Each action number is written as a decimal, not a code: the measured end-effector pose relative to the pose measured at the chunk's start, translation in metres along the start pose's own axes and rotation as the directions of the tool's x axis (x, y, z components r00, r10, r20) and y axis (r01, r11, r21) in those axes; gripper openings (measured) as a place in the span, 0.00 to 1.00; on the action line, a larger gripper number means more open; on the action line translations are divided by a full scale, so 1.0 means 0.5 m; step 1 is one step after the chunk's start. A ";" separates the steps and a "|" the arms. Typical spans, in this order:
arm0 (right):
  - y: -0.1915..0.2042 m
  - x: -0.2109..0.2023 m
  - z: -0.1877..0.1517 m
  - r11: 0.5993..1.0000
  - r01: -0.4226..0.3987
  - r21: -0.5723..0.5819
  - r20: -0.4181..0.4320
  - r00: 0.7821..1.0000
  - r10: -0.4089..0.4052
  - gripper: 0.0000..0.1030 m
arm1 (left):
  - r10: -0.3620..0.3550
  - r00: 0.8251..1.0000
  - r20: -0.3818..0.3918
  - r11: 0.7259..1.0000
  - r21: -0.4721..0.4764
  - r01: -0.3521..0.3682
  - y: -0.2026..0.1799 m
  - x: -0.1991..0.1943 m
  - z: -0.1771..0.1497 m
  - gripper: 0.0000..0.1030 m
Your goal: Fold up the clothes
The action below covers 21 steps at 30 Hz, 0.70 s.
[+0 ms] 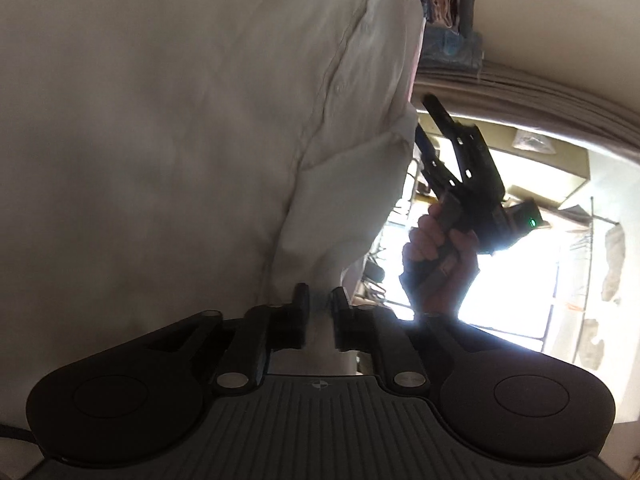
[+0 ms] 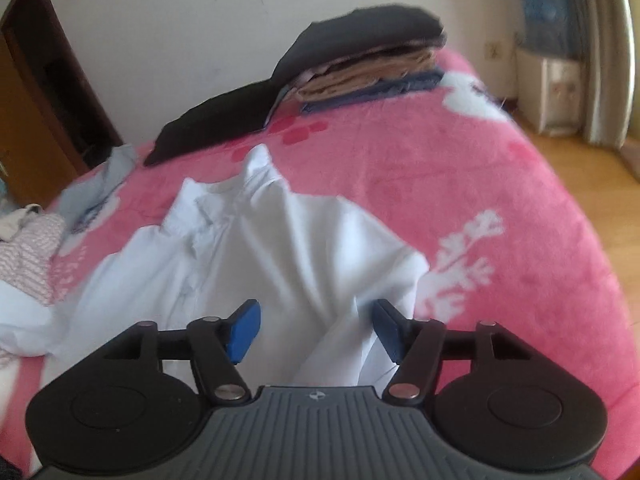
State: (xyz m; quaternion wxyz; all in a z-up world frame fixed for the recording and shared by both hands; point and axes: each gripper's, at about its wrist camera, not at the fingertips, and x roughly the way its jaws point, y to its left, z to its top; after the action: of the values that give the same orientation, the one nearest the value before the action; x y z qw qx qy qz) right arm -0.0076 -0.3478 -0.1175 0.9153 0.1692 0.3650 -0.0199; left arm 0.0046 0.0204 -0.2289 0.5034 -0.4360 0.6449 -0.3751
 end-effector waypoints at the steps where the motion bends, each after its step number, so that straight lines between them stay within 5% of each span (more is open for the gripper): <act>1: -0.006 -0.014 -0.001 1.000 -0.002 0.021 0.021 1.000 0.002 0.64 | 0.003 1.000 0.005 1.000 0.005 -0.003 -0.003 -0.003 0.002 0.15; 6: -0.045 -0.101 -0.017 0.980 -0.099 0.172 0.083 0.993 0.086 0.64 | -0.058 0.997 0.054 0.998 -0.032 0.060 0.006 -0.022 0.004 0.15; 12: -0.054 -0.160 -0.088 0.939 -0.158 0.305 -0.064 0.980 0.186 0.64 | -0.022 0.990 0.142 0.998 0.069 0.012 -0.040 -0.059 0.002 0.20; 18: -0.031 -0.179 -0.194 0.881 -0.238 0.410 -0.269 0.891 0.366 0.64 | 0.050 0.987 0.154 0.983 0.170 -0.076 -0.059 -0.063 -0.025 0.30; 21: 0.012 -0.192 -0.228 0.898 -0.279 0.341 -0.323 0.862 0.391 0.65 | 0.096 0.981 0.167 0.972 0.197 -0.128 -0.056 -0.066 -0.034 0.31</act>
State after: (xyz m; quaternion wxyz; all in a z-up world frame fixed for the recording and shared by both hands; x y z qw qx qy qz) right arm -0.1523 -0.3134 -0.1277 0.7814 0.3599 0.4949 0.1225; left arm -0.0030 0.0426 -0.1889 0.6154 -0.3722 0.5846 -0.3756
